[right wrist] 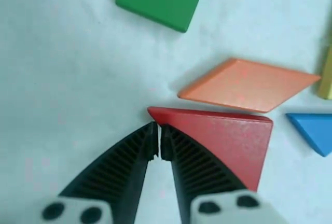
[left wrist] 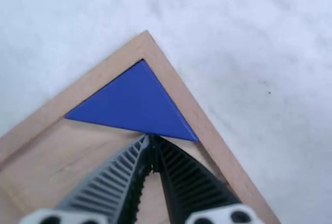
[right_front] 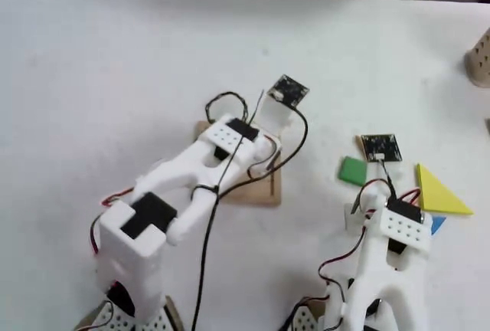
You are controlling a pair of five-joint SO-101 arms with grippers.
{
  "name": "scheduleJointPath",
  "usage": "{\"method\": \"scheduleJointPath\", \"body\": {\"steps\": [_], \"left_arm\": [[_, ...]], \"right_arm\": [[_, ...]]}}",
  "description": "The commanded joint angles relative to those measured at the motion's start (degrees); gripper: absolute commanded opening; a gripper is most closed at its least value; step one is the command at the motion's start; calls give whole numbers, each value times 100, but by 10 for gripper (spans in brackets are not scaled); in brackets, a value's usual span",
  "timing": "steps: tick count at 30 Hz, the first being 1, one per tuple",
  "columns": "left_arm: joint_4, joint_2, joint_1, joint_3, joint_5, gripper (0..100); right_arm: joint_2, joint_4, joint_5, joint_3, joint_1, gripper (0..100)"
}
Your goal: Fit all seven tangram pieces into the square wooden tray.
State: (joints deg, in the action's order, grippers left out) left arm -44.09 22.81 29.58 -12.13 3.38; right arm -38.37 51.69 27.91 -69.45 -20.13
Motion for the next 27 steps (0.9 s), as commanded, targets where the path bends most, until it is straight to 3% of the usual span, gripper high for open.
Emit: {"method": "scheduleJointPath", "body": {"steps": [1, 9, 21, 27], "left_arm": [[105, -84, -40, 299, 132, 23], [-519, -1015, -84, 70, 123, 23], [-484, -2756, -708, -1310, 97, 27], [440, -2888, -1068, -2013, 88, 28]], "right_arm": [[-145, -84, 62, 35, 75, 18], [-145, -171, 62, 18, 75, 18], [-145, -295, 62, -53, 75, 18], [-154, -295, 26, -35, 40, 18]]}}
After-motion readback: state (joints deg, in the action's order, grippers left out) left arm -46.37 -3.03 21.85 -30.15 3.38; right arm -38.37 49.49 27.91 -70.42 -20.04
